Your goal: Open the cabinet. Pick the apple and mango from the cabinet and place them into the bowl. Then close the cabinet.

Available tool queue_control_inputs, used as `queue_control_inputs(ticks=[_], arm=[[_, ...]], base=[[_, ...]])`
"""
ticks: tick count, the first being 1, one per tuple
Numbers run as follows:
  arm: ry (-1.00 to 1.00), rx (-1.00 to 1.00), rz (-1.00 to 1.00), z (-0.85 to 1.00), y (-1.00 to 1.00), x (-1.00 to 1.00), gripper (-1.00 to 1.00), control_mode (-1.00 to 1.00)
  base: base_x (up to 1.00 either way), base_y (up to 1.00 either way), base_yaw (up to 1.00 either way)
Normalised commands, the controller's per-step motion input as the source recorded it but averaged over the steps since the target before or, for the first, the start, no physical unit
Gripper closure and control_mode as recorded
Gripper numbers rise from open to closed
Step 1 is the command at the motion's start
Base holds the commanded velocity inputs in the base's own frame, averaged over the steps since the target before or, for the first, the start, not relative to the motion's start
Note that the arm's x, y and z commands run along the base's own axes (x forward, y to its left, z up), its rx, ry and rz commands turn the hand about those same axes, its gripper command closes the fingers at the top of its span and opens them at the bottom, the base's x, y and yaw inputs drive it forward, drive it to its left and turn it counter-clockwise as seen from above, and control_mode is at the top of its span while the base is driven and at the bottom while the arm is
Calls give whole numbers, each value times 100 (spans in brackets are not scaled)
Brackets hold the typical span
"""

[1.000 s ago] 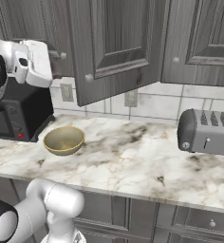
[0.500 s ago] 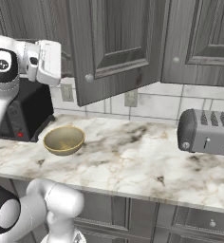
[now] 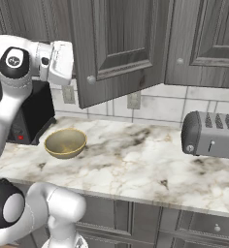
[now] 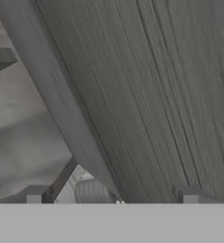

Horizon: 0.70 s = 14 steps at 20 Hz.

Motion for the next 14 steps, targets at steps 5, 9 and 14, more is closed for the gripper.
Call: queue_control_inputs(ticks=[5,9,14], arm=[[0,-4,-12,0,-39,-1,-100,-100],[0,-5,-13,0,-46,-15,-100,-100],[0,-4,-13,0,-46,-22,-100,-100]], base=[[0,0,0],[0,0,0],[0,0,0]])
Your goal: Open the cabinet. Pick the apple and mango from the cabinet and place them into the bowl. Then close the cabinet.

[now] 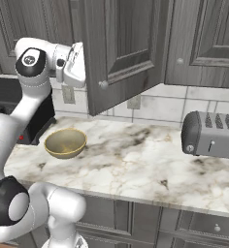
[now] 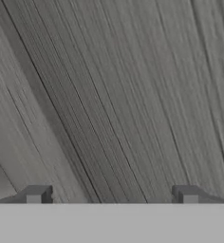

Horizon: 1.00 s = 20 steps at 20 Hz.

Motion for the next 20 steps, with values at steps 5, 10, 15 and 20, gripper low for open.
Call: queue_control_inputs(ticks=[5,10,15,20], arm=[[0,-3,-11,0,-43,-24,-100,-100],[0,-3,-8,0,-35,-16,-100,-100],[0,-2,-6,0,-35,-19,-100,-100],[0,-1,-5,-2,-35,-12,-100,-100]], base=[[0,0,0],[0,0,0],[0,0,0],[0,0,0]])
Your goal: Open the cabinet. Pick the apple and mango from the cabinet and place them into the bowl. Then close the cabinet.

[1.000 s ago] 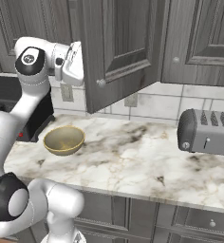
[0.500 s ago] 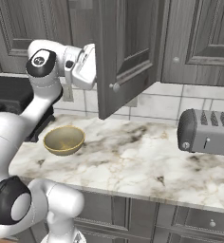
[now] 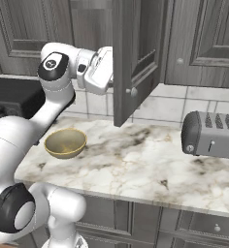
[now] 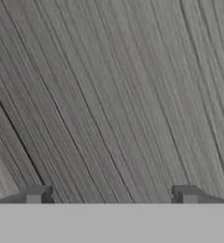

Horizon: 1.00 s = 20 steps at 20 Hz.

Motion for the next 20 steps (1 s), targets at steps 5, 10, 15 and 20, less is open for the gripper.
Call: queue_control_inputs(ticks=[5,10,15,20], arm=[[-2,-1,0,-7,-16,-2,-100,-100],[-9,2,2,-1,4,0,-100,-100],[-10,0,20,0,36,0,-100,-100],[0,-1,40,0,46,-4,-100,-100]], base=[[0,0,0],[0,0,0],[0,0,0],[0,0,0]])
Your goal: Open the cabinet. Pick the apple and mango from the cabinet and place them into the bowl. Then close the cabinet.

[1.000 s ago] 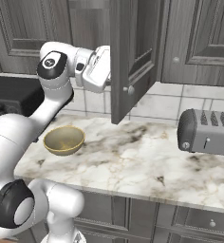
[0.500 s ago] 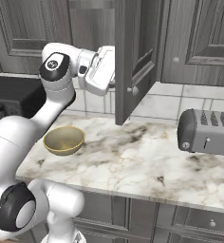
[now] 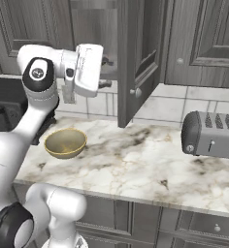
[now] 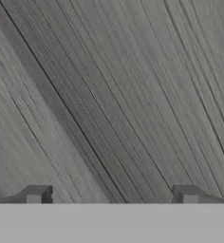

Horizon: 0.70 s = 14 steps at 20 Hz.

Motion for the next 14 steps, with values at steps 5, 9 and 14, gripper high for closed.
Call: queue_control_inputs(ticks=[5,9,14], arm=[[4,-3,47,0,42,-14,-100,-100],[6,-5,41,0,46,-33,-100,-100],[-3,-1,35,-9,52,-14,-100,-100]], base=[[0,0,0],[0,0,0],[0,0,0]])
